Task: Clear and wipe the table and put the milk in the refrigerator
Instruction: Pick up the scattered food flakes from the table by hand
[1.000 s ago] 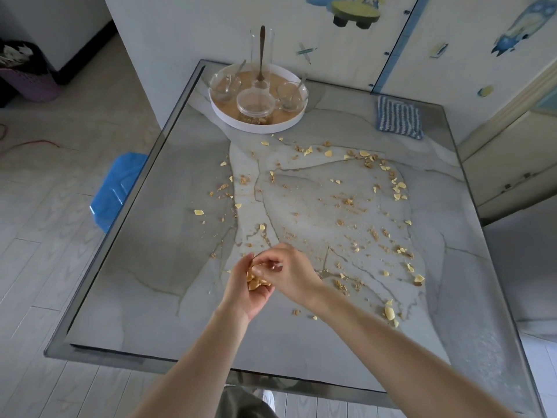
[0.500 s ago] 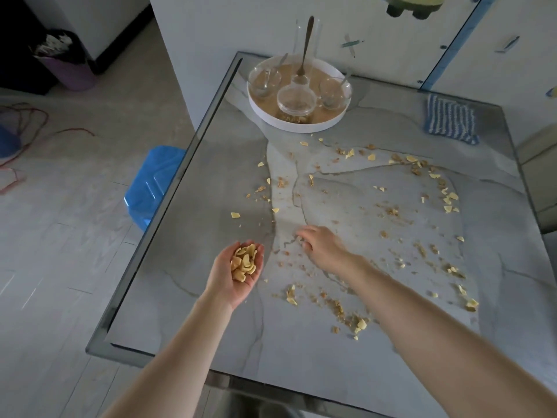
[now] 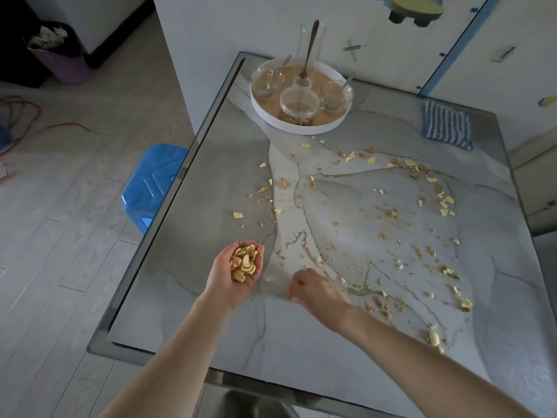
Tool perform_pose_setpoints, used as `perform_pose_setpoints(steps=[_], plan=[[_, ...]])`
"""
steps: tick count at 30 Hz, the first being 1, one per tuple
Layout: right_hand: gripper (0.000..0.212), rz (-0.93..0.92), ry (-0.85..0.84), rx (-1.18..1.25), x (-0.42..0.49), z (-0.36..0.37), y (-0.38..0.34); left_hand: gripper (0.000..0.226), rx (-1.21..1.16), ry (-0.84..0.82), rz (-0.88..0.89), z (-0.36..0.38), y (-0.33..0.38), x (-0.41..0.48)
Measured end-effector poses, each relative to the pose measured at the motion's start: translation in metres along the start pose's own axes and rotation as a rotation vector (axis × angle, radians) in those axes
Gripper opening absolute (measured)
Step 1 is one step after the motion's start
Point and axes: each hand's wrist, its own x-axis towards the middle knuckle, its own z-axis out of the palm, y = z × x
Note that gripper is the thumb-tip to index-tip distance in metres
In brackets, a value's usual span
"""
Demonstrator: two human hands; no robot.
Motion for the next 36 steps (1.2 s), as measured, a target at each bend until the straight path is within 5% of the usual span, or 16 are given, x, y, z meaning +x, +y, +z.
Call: perform_pose_setpoints(steps=[7,11,14,19,24,30,36], plan=[[0.025,0.153,-0.054,0.111,0.011,0.000,-0.001,0.028,0.024,0.019,0.014,-0.004,0.000,-0.002],[0.014,0.248,0.135,0.506,0.022,-0.026,-0.010,0.026,0.009,0.041,0.005,-0.007,0.000,0.000],[0.012,0.122,0.217,0.603,0.039,-0.049,-0.036,0.026,0.029,0.034,0.017,-0.005,0.003,0.003],[0.016,-0.034,0.166,0.602,0.070,-0.069,-0.060,0.022,0.056,0.002,0.014,-0.001,0.016,0.009],[0.018,0.131,0.277,0.598,0.128,-0.076,-0.038,0.024,-0.072,-0.019,-0.014,-0.006,0.039,0.017],[0.023,0.162,0.099,0.312,0.177,-0.056,-0.030,0.024,-0.077,0.022,0.011,-0.015,0.064,0.024],[0.016,0.209,0.091,0.312,0.186,-0.048,-0.033,0.024,-0.042,0.030,0.026,-0.016,0.074,0.028]])
